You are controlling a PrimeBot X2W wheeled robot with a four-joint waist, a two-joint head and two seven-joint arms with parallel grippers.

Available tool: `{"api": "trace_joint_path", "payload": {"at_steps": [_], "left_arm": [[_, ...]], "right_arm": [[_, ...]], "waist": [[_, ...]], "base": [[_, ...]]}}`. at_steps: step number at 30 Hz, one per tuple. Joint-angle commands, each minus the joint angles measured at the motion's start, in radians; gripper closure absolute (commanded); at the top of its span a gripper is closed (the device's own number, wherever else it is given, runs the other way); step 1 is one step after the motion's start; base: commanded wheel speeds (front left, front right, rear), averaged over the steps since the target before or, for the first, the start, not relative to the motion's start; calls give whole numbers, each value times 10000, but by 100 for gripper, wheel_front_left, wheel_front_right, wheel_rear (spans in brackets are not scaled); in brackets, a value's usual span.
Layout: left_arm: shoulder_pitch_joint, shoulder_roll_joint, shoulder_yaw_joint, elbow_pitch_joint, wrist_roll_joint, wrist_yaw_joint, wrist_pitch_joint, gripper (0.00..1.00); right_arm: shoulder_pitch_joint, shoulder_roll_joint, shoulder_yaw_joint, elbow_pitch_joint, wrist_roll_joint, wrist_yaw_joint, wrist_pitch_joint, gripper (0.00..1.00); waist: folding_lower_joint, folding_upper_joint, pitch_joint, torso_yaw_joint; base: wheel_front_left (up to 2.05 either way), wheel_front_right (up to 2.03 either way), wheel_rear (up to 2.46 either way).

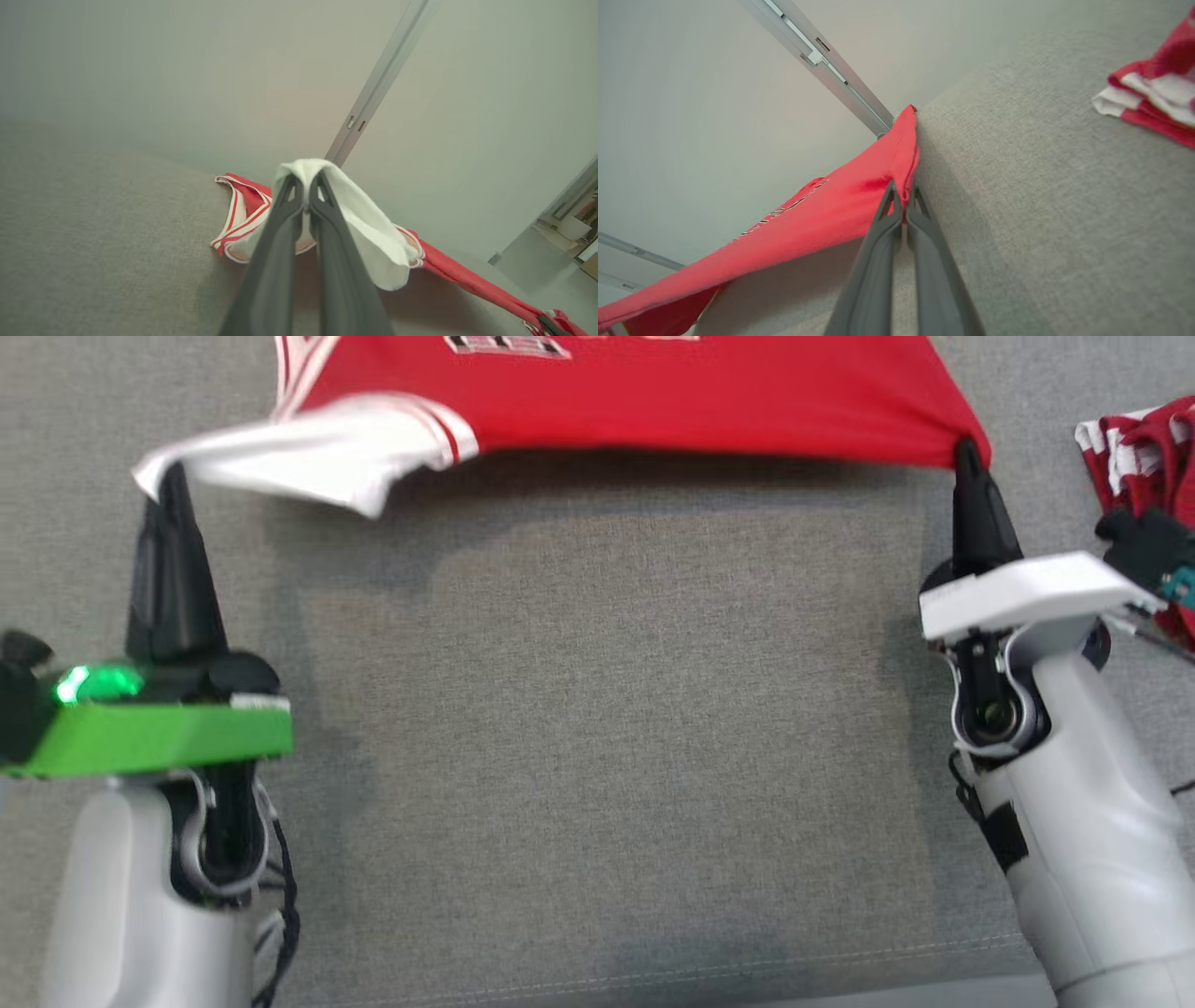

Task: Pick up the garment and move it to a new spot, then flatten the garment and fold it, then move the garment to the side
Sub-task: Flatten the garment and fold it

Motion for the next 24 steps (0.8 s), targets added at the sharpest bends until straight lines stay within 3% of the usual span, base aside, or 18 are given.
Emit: {"api": "trace_joint_path", "payload": {"at_steps": [1, 16, 24], "left_arm": [[414, -24, 89, -30, 121, -32, -48, 100], [4435, -909, -127, -6, 1206, -26, -47, 100], [5679, -1050, -154, 5, 1314, -26, -47, 100]], "right_arm": [[421, -58, -93, -44, -76, -13, -34, 100], [5000, 676, -1653, -2378, -1388, -14, -35, 100], [6435, 837, -1883, -2797, -1171, -14, -37, 100]], "waist": [[0, 0, -946, 262], [0, 0, -2726, 678], [0, 0, -3274, 699]], "base": [[0, 0, 0], [0, 0, 0], [0, 0, 0]]}}
